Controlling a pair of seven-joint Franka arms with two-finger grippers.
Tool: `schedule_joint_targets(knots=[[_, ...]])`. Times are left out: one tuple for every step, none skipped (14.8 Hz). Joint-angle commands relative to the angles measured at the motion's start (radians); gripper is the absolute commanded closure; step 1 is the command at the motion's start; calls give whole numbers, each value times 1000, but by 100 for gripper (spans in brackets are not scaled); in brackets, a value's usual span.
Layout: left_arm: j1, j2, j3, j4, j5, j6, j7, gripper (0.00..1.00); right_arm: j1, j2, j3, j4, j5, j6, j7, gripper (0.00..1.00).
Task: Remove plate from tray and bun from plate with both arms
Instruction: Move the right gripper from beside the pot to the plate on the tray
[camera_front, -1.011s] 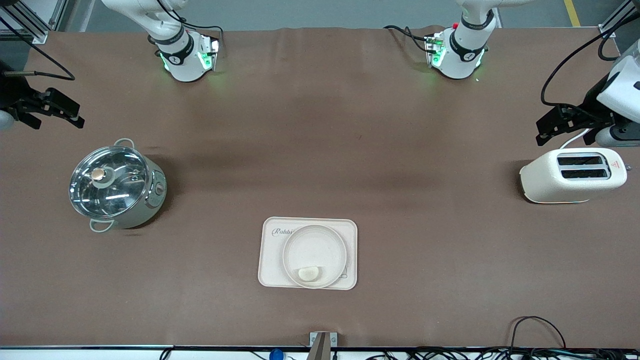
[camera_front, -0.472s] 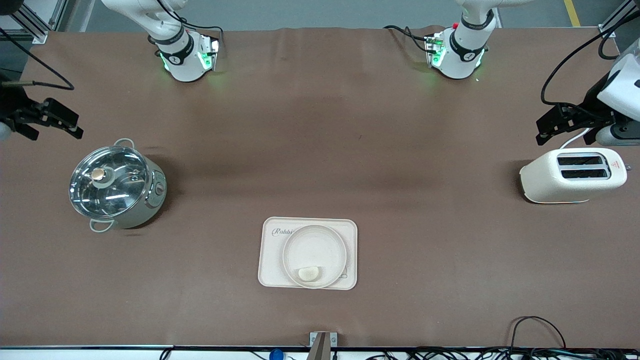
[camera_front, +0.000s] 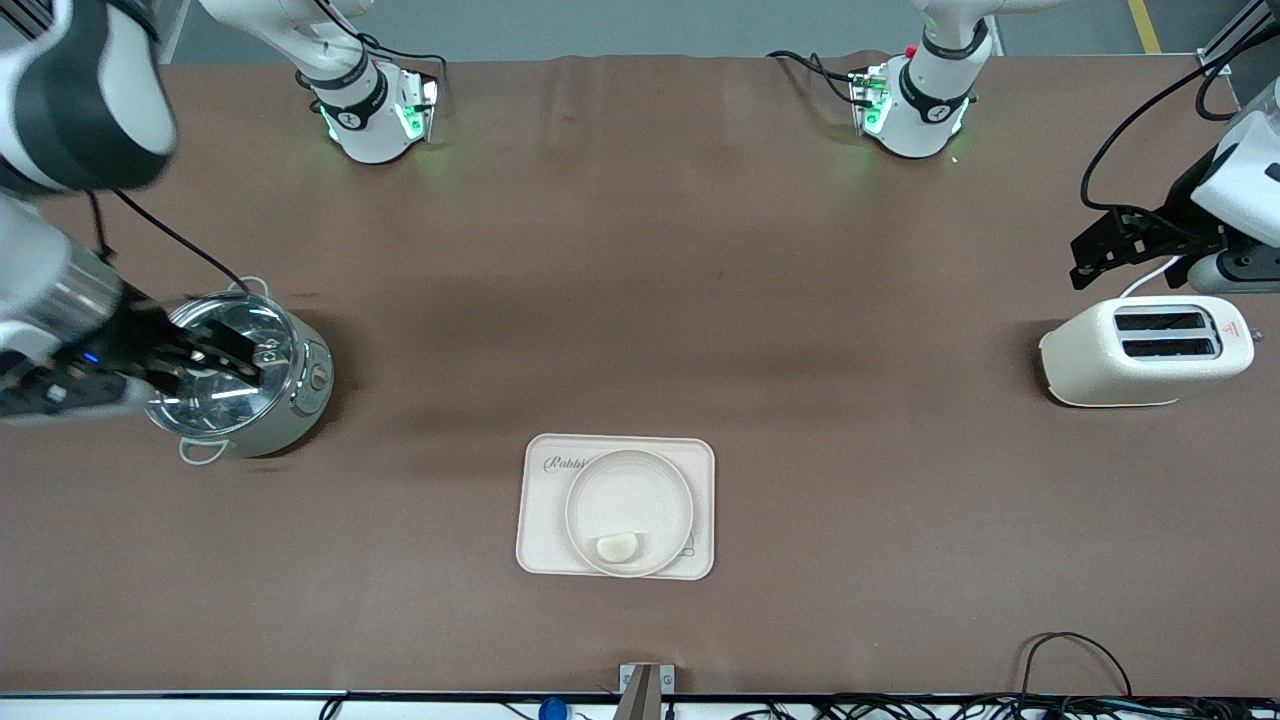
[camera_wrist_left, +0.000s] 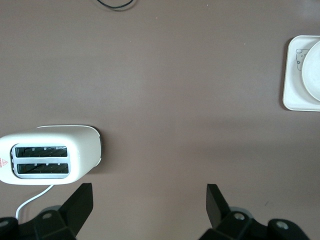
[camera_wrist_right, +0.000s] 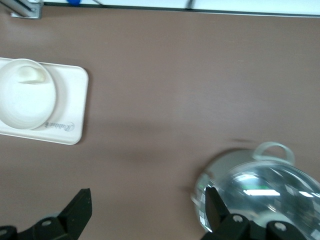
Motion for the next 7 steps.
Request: schedule_joint_targets(knots=[[-1,12,-3,28,-15,-25,6,0,83,124,-6,45,37,84,17,0],[-2,12,-4,28,-15,-25,4,0,109,173,-6,45,37,129,29,0],[-7,12,-6,29,-13,-25,2,0,124,230,-6,49,42,182,46,0],[-10,12,-6,29,-10,-25,2,0,140,290,-5,73,48,247,65,3],[-8,12,-6,29,-9,-25,4,0,169,365,-5,113,48,311,95,7],[-1,12,-6,29,-9,-25,16,0,192,425,-5,165,53,345,139,8],[4,12,-4,29,-9,-25,19,0,218,482,-5,214,57,355,192,11]])
